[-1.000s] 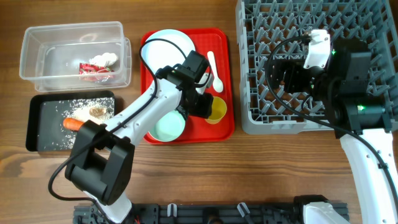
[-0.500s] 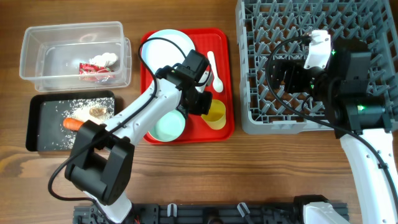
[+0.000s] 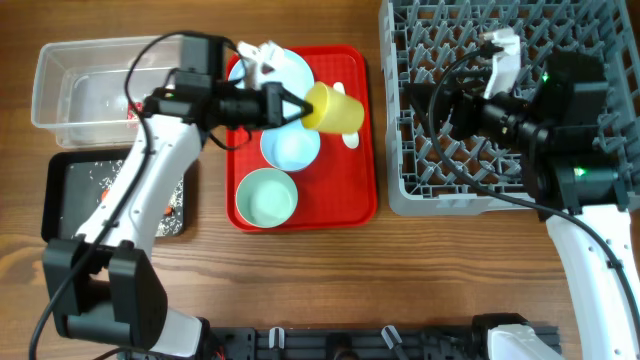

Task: Sort waste into correct bins and load items into the dishwasher rack
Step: 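Grasp the yellow cup with the left gripper and lift it, then pass the yellow cup from the left gripper to the right gripper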

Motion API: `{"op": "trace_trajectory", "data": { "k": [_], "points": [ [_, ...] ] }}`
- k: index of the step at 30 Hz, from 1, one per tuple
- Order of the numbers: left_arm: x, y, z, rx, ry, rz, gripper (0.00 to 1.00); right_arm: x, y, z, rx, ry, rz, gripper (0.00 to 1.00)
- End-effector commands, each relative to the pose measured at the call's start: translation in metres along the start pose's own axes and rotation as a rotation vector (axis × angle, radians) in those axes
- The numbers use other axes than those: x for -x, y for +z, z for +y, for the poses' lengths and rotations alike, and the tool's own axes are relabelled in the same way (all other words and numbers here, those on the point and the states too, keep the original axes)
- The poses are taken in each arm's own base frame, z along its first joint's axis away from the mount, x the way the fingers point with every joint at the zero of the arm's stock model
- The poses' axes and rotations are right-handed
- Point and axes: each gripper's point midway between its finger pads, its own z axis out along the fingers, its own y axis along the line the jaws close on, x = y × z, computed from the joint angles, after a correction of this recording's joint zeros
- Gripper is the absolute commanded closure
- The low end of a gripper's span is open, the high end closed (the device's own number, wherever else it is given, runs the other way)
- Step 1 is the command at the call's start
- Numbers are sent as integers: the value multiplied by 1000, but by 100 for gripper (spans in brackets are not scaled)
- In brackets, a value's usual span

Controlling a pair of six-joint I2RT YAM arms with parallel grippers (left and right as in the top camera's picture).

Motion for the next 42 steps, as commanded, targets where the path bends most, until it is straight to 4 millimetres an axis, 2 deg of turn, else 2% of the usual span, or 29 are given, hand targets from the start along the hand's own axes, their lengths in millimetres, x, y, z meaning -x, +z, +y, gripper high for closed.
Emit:
{"op": "trace_trajectory", "data": {
  "k": [1,3,10,15,27,42],
  "points": [
    [1,-25,-52,-327,72,36,96,-3,0,61,440,-128,27,0],
    [1,-28,-57,-360,87,39,96,-5,0,68,533,-157,28,0],
    [3,-30,-65,-397,91,45,96,-23,16,60,698,-147,67,0],
    [9,-27,-73,-410,93,47,96,-32,31,57,723,-125,95,0],
    [1,-8,-97,-448,157,89,96,-29,42,80,763,-199,80,2],
    [1,-5,-100,-448,180,87,96,-32,47,89,770,-201,91,37]
  ]
}}
